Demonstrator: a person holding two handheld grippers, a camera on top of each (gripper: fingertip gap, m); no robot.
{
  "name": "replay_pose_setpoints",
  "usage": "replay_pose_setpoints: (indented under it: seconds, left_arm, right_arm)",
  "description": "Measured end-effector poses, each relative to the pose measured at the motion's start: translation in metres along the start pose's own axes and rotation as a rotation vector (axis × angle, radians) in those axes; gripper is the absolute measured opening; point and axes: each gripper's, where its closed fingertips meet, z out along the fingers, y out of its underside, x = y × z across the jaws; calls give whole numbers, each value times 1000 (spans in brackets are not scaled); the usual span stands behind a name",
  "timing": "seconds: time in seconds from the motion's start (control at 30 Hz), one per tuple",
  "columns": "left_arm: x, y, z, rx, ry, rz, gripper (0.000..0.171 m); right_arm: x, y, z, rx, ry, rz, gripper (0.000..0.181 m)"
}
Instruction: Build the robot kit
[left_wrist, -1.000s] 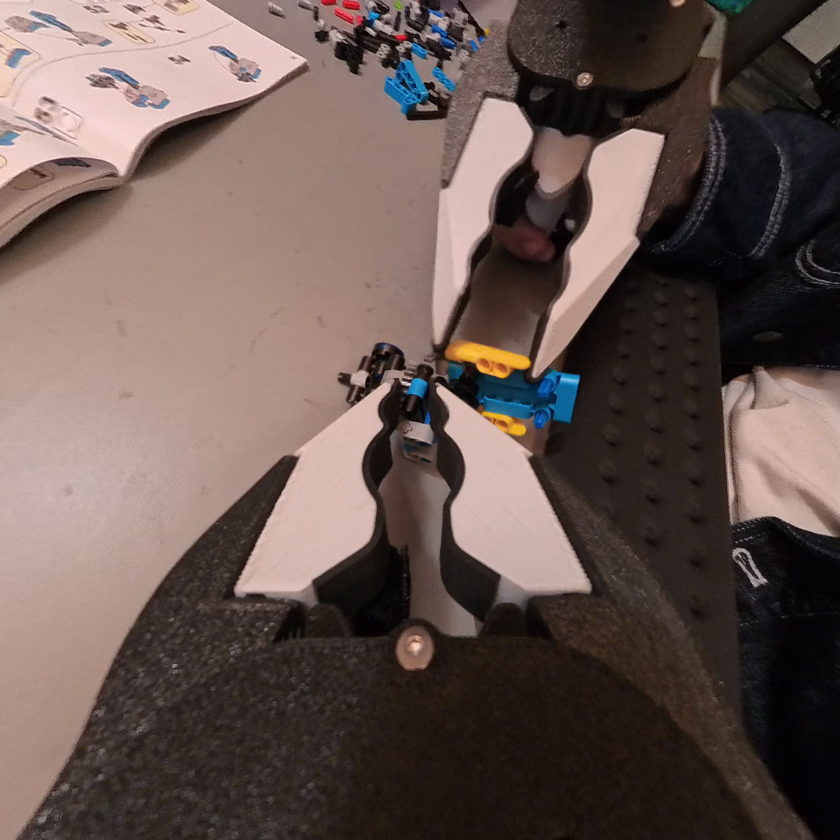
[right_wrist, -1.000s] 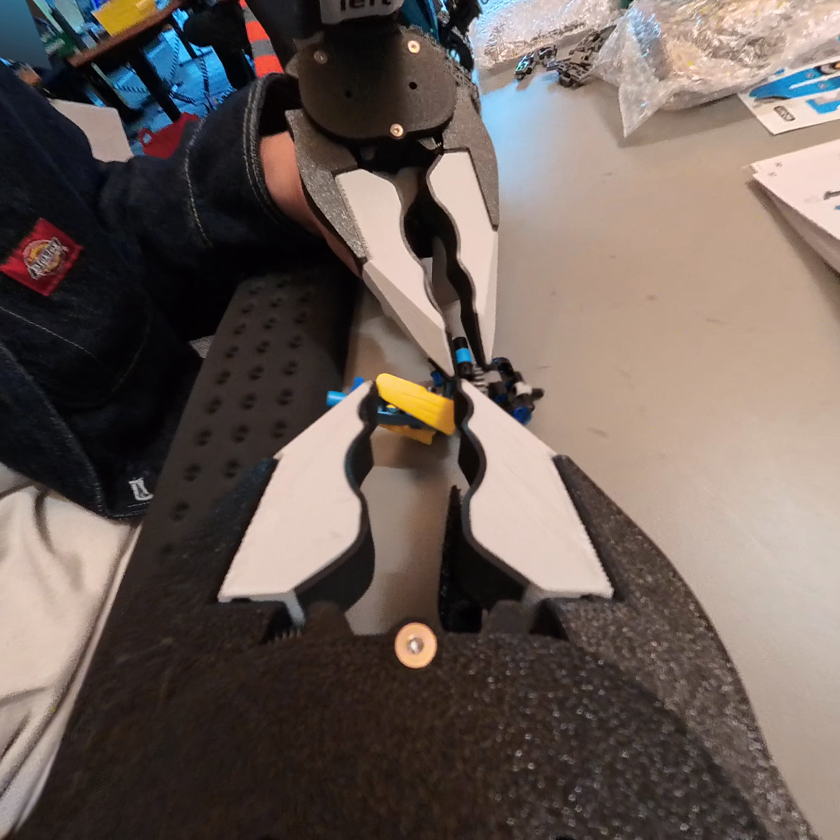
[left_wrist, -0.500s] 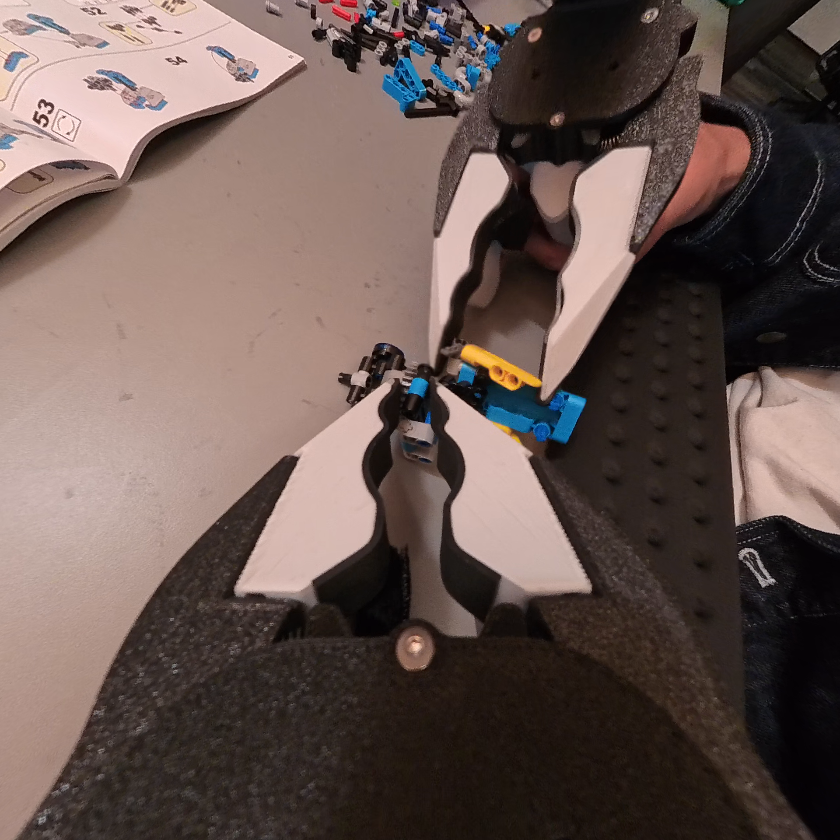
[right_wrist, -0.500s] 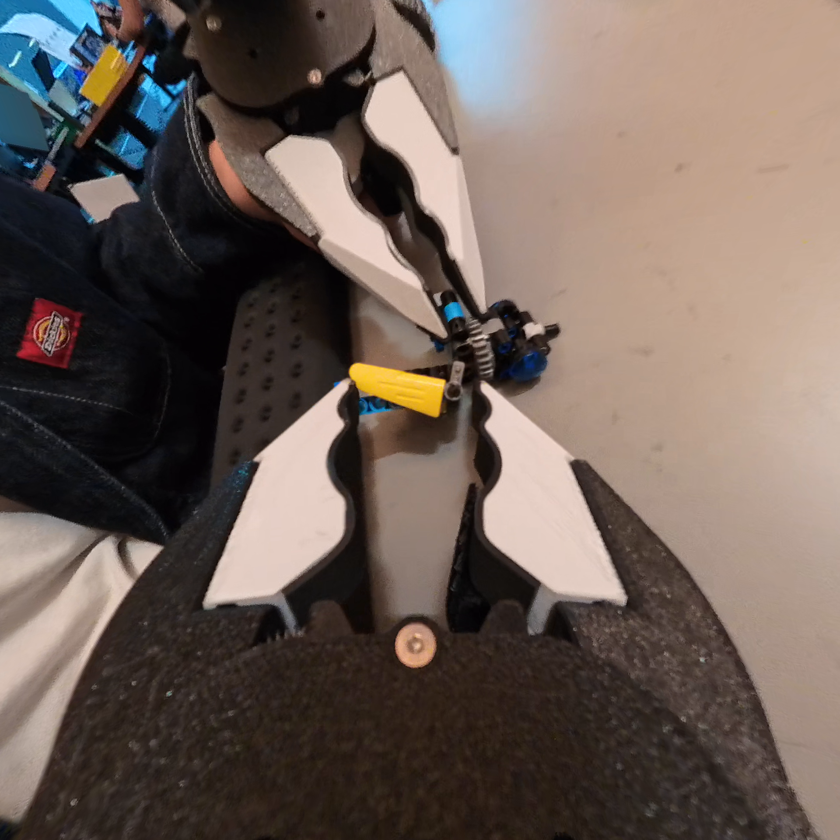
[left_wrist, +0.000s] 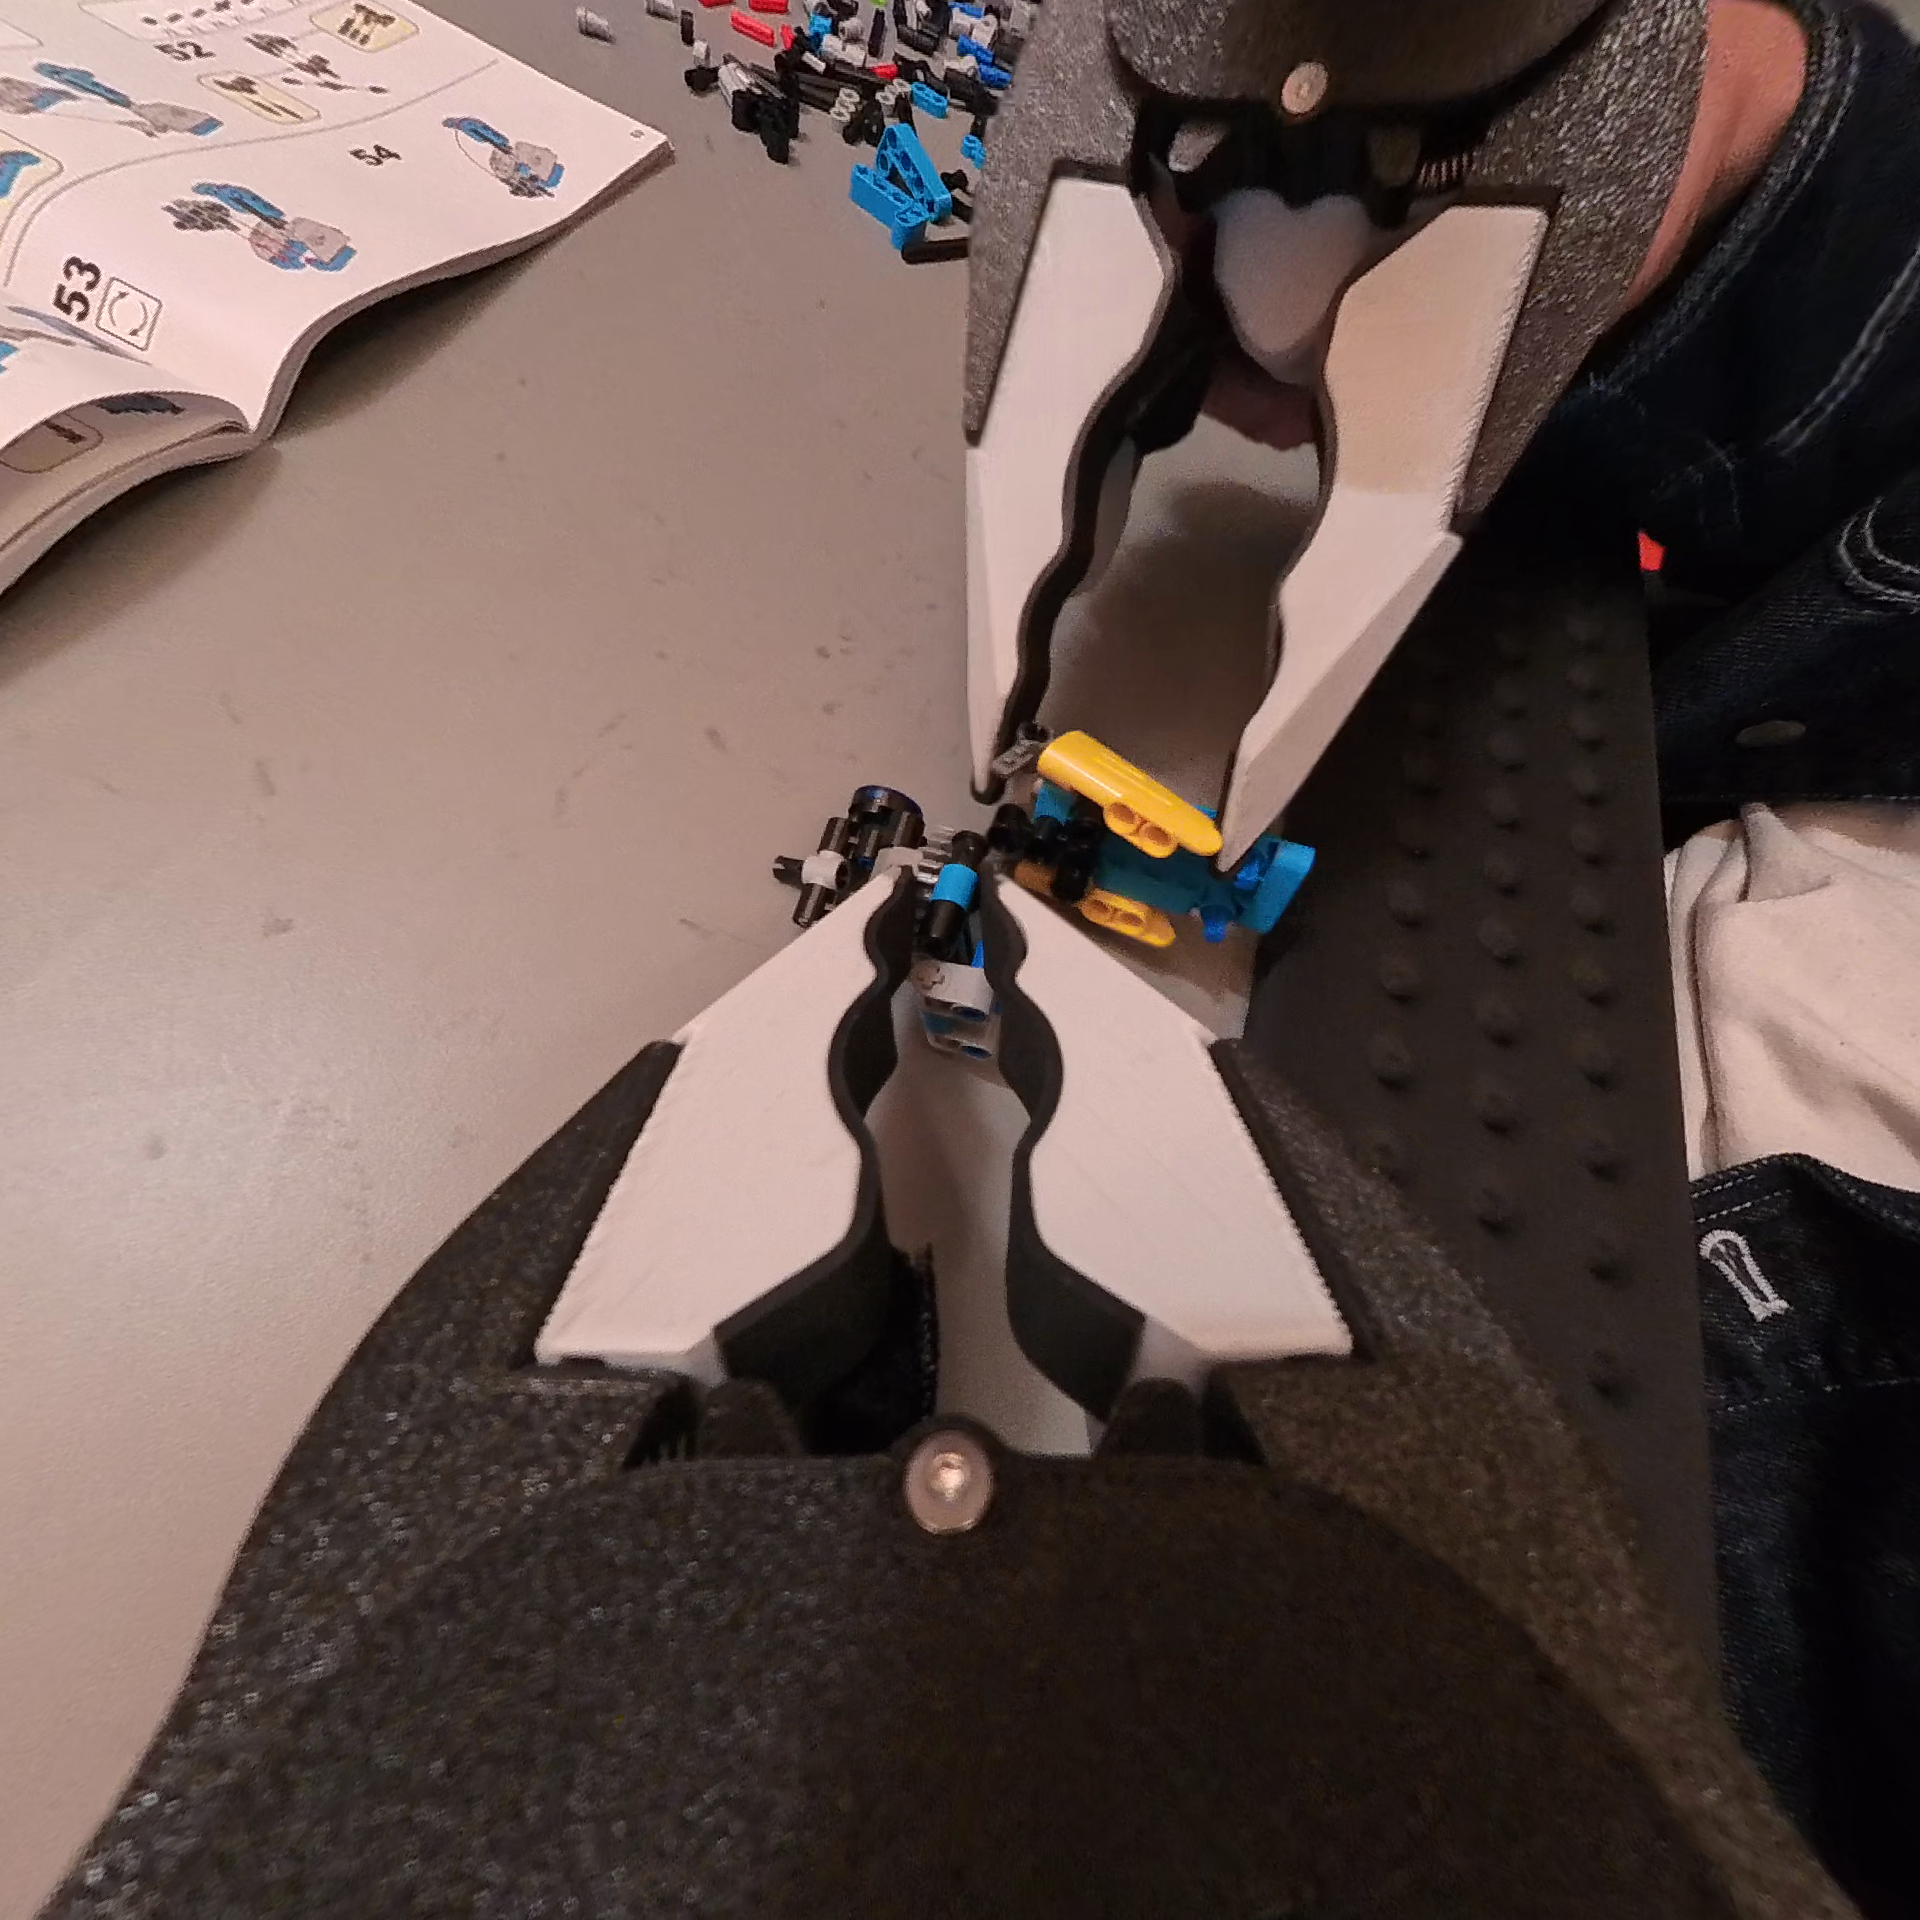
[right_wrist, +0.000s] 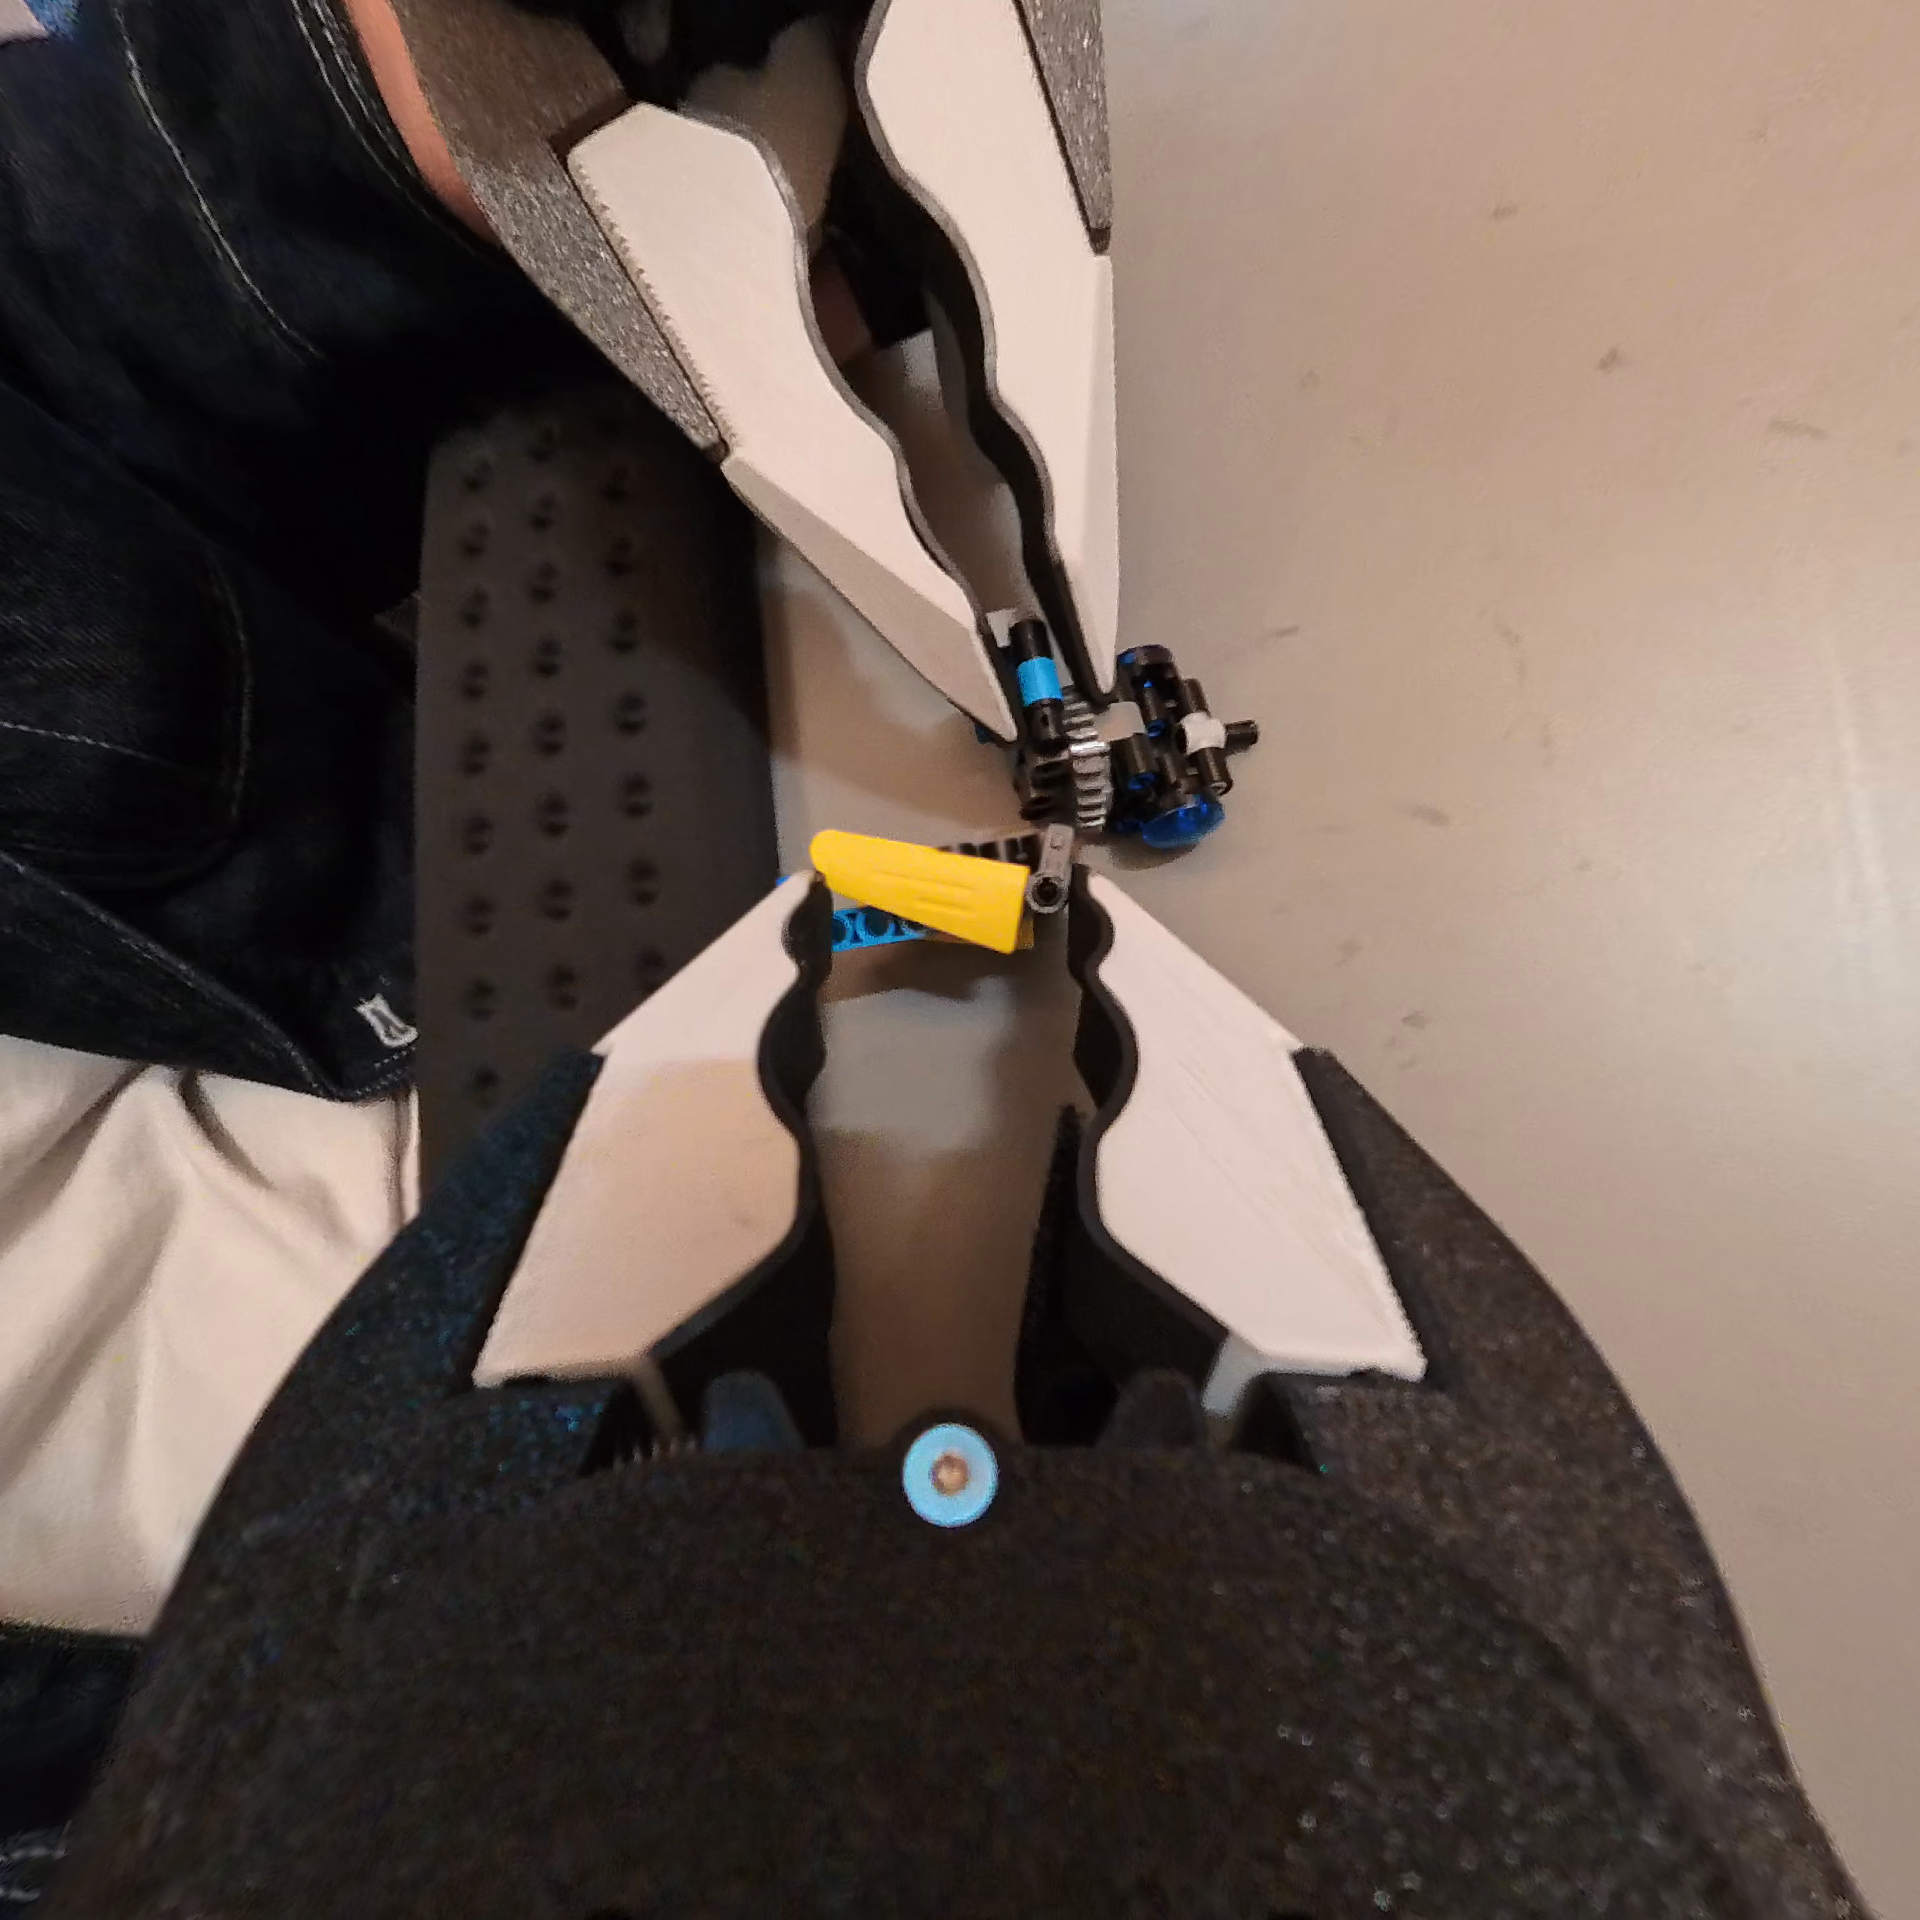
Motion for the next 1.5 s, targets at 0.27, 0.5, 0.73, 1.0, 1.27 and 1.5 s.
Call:
replay_pose_setpoints:
  seconds: [0.27, 0.5, 0.73, 1.0, 1.27, 1.5]
  left_arm:
    - [2, 1, 0, -4, 10, 9, 13]
    - [2, 0, 0, -3, 10, 4, 13]
    - [1, 0, 1, -4, -8, 38, 13]
    - [0, -1, 3, -4, -58, 103, 13]
    - [0, -1, 3, -5, -65, 114, 13]
    - [0, -1, 3, -4, -60, 107, 13]
  right_arm:
    - [-2, -2, 5, -92, -53, -117, 45]
    - [-1, -2, 5, -75, -33, -164, 45]
    - [5, -5, 4, -67, 73, -126, 57]
    - [6, -3, 3, -81, 144, -121, 45]
    - [7, -6, 4, 17, 210, -179, 48]
    - [7, -6, 2, 117, 186, -141, 51]
